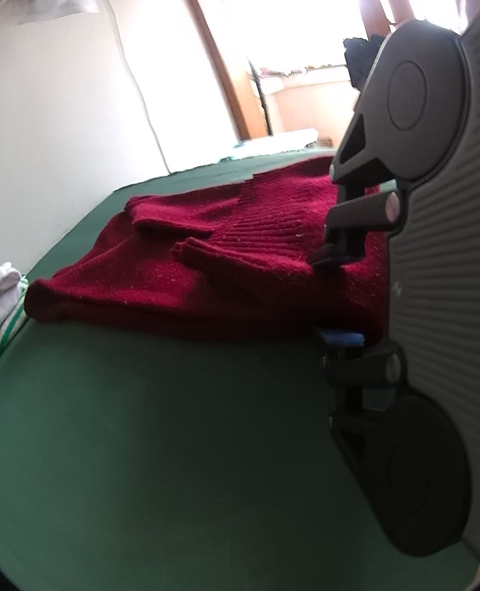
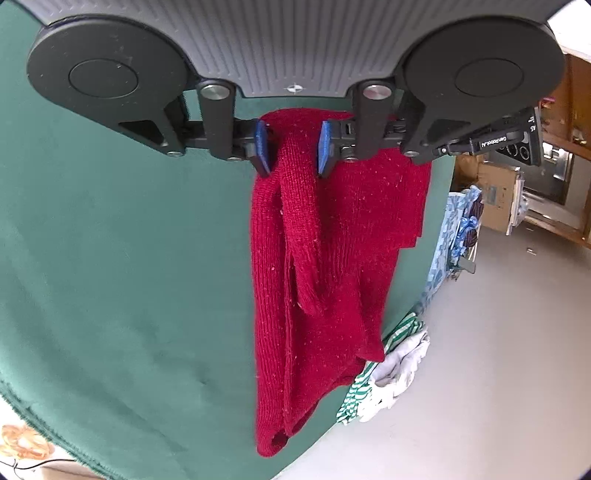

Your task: Fold clothes

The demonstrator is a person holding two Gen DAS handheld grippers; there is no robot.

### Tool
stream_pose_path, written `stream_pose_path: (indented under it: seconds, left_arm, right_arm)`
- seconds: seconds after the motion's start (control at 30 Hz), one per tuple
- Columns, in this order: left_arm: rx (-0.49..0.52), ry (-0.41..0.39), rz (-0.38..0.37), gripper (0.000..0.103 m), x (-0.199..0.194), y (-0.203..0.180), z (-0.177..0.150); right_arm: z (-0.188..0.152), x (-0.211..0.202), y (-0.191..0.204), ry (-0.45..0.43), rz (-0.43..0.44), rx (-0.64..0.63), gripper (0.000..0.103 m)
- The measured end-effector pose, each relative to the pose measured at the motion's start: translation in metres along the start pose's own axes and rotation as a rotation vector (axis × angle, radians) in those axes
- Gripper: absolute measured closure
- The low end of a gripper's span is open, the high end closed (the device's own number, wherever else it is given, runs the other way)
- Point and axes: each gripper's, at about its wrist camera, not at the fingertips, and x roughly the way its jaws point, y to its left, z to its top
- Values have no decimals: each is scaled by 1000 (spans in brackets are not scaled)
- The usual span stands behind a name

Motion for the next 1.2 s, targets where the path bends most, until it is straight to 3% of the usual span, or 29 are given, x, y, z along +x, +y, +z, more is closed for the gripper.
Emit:
stream_pose_path:
  seconds: [0.07, 0.17, 0.3, 0.37, 0.47, 0.6, 0.97, 1.2]
  left_arm:
    - [82, 0, 58, 47, -7, -7, -3]
    - [89, 25, 44, 42, -7, -6, -6]
    - [54, 28, 8, 27, 2, -6, -3]
    - [43, 23, -7, 31, 19, -13, 8]
    - [-11, 28, -19, 65, 22, -14, -1]
    - [-96, 24, -35, 77, 17, -14, 2]
    - [-286, -58, -150, 82, -4, -15, 41]
    - [-348, -93, -145, 82, -2, -26, 79]
  right_arm:
    - [-1, 0, 2, 10, -8, -22, 58]
    - [-2, 0, 4, 24, -21, -55, 43]
    - [-3, 0, 7, 42, -36, -93, 49]
    - [-3, 2, 2, 41, -13, -57, 50]
    - [-3, 8, -6, 53, 29, 1, 64]
    - [2, 9, -20, 88, 86, 119, 75]
    - [20, -12, -23, 44, 314, 330, 77]
    - [45, -10, -16, -40, 419, 449, 77]
